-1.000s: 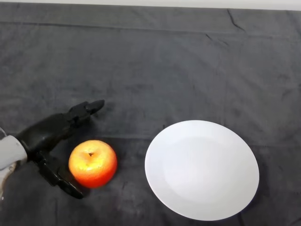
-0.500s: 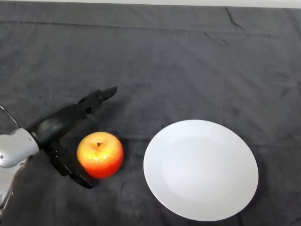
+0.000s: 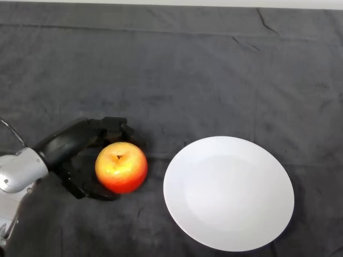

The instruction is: Move the apple to the plate

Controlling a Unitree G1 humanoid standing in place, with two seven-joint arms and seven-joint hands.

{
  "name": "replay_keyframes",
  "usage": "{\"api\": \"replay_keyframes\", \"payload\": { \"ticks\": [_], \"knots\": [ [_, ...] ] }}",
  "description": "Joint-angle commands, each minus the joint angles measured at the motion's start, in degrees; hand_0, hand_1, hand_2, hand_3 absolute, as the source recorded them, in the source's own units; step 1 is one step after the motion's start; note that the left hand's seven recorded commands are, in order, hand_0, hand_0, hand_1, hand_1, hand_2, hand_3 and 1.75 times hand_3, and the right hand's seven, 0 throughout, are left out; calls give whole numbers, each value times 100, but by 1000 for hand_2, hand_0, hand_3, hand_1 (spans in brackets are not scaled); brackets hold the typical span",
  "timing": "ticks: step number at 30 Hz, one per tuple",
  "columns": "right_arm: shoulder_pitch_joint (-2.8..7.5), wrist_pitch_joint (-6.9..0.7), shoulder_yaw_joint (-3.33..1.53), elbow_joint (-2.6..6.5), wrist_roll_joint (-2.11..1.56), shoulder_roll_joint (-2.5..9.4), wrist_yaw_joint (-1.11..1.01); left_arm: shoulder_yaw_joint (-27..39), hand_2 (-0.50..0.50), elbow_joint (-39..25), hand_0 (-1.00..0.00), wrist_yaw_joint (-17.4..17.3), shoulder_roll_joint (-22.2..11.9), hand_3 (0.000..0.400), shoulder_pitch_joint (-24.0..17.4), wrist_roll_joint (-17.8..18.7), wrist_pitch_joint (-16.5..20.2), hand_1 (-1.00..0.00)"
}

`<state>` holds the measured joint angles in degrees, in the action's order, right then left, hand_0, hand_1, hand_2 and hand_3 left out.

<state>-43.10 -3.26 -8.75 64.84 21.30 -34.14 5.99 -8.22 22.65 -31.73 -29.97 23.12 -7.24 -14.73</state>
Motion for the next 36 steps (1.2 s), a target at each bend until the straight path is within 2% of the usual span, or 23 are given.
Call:
{"api": "replay_keyframes", "payload": {
  "ticks": [1,7,11,21,30,36],
  "knots": [
    [278,-86,61,-78,-52,-71,-53,-121,0,39,-1000,-213,-102,400,-118,33,288,-1000],
    [278,-86,61,-79,-52,-71,-53,15,0,-210,-1000,-305,-198,400,13,146,600,-1000],
    [279,-87,61,-80,-52,-71,-53,153,0,-402,-1000,-233,-249,400,100,182,708,-1000],
    [283,-90,63,-87,-52,-71,-54,368,0,-477,-1000,295,-192,400,246,38,448,-1000],
    [286,-92,64,-95,-53,-71,-55,485,0,-479,-1000,656,-192,400,613,-140,315,-1000],
    [288,-93,65,-97,-53,-71,-56,340,0,-318,-1000,997,4,400,846,-411,201,-1000]
  ]
}}
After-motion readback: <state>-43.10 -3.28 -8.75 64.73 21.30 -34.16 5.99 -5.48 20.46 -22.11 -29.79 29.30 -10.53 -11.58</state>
